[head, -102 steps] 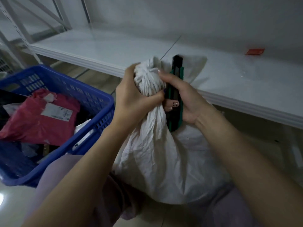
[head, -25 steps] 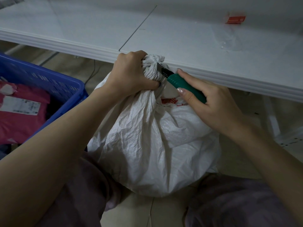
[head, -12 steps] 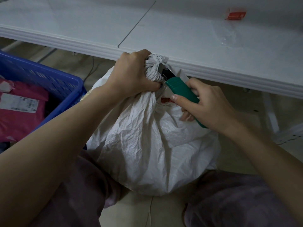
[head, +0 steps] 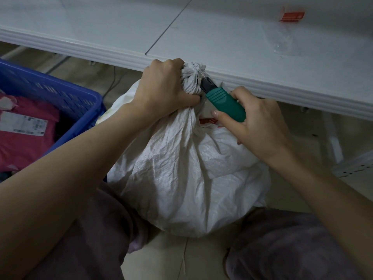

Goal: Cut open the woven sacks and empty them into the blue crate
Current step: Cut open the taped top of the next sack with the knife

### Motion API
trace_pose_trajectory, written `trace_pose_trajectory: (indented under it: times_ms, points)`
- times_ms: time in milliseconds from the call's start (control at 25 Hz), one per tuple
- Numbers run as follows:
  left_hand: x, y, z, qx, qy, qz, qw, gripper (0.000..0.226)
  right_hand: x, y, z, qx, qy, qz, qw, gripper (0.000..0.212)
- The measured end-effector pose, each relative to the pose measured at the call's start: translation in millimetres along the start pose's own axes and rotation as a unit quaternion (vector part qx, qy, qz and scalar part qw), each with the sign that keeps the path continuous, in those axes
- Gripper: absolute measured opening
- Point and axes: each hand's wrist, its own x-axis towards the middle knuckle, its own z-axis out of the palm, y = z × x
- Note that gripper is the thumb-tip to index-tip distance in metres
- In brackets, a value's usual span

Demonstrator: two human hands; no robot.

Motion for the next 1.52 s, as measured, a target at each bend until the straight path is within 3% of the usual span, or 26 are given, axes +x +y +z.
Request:
trace_pose_trajectory:
  times_ms: [200,400,720,880,1120,1200,1280,1360,1520]
  points:
    - [-2.8,-4.1,3.1,0.010,0.006,0.061,0.998,0.054,5.2,6.3,-12.2,-0.011,-0.081,0.002,0.997,0.026]
    - [-2.8,-8.6,3.0,0.017,-0.006,0.066,0.998,0.053,3.1,2.4,-4.4,-0.060,-0.058,-0.021,0.996,0.031]
    - [-3.7,-1.3,2.6,0.005,-0.006,-0.030,1.000,0.043,2.3,-16.2,4.9,-0.125,0.014,0.017,0.992,0.035]
    - [-3.4,-0.1,4.4,-0.025,0.023,-0.054,0.998,0.044,1.0,-21.8,7.3,-0.127,0.020,0.029,0.991,0.034]
    - [-3.1,6.8,2.9,-0.084,0.002,-0.102,0.991,0.050,-0.8,-21.4,7.5,-0.141,0.034,0.033,0.989,0.034]
    - [-3.8,5.2,4.8,-0.146,-0.022,-0.148,0.978,0.047,0.6,-23.3,6.8,-0.132,0.052,0.019,0.990,0.035]
    - [-7.2,11.0,10.0,-0.290,-0.061,-0.239,0.925,0.047,13.8,-21.0,3.5,-0.123,0.113,0.025,0.986,0.037]
    - [-12.4,19.4,17.5,-0.345,-0.087,-0.291,0.888,0.056,29.5,-15.2,-6.7,-0.080,0.131,0.057,0.986,0.040]
    - [-7.6,16.0,14.5,-0.340,-0.078,-0.241,0.906,0.057,25.0,-6.2,-4.7,-0.028,0.076,0.088,0.993,0.036]
